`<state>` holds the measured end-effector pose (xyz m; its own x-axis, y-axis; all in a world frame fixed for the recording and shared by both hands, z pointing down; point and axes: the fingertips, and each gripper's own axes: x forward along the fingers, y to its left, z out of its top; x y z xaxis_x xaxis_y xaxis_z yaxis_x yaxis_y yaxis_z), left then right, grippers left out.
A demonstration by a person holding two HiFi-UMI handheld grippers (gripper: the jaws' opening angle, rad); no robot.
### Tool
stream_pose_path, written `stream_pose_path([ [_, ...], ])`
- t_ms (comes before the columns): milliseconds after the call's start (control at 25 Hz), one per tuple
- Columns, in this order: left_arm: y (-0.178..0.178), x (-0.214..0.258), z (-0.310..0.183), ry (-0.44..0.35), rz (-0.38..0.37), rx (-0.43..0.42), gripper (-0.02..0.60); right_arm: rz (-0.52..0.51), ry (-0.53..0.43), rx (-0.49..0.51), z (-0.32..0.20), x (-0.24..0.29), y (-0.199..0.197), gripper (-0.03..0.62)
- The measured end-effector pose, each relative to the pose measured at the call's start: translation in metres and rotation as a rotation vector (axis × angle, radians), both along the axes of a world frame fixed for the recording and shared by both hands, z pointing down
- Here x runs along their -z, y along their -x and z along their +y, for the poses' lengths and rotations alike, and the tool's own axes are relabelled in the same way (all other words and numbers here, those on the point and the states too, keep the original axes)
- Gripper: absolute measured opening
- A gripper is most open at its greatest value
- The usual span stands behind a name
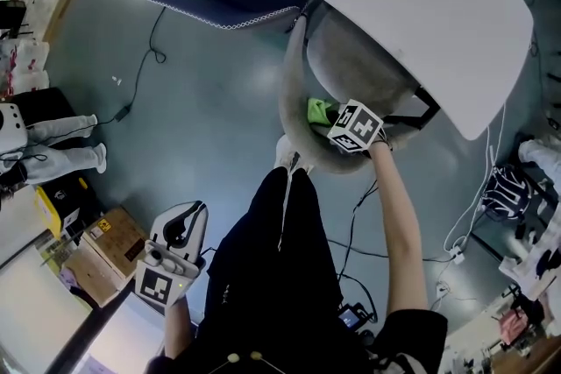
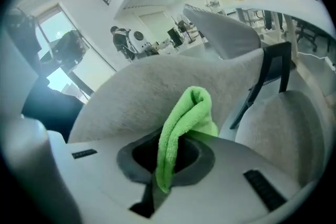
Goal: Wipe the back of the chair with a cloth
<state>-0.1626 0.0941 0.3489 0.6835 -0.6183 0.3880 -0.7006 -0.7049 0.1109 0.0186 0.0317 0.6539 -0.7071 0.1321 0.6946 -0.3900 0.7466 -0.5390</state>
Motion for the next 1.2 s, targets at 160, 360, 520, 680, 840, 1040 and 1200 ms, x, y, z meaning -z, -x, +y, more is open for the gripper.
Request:
stream_pose_path([
  [160,0.001,0.003,-0.002,-0.007,0.002,-0.001,0.017,-0.057,-0.082,0.046,0.013,0.050,0.011,0.020],
  [360,0.003,0.004,-0.004,-0.016,0.006,0.000,0.017,-0.138,-0.145,0.138,0.042,0.109,0.024,0.020],
  [520,0.003,0.007,-0.004,-0.026,0.014,-0.001,0.017,-0.184,-0.186,0.254,0.079,0.144,0.045,0.020],
  [680,0.005,0.008,-0.004,-0.030,0.016,0.001,0.017,-0.191,-0.263,0.167,0.062,0.161,0.039,0.020],
  [840,0.008,0.008,-0.003,-0.031,0.018,0.008,0.017,-0.113,-0.311,0.027,0.011,0.149,0.006,0.020],
  [1040,0.013,0.007,-0.001,-0.029,0.014,0.023,0.017,0.053,-0.300,-0.056,-0.029,0.092,-0.017,0.020],
  [1200,0.017,0.005,0.002,-0.023,0.010,0.036,0.017,0.173,-0.215,-0.200,-0.051,0.017,-0.028,0.020],
])
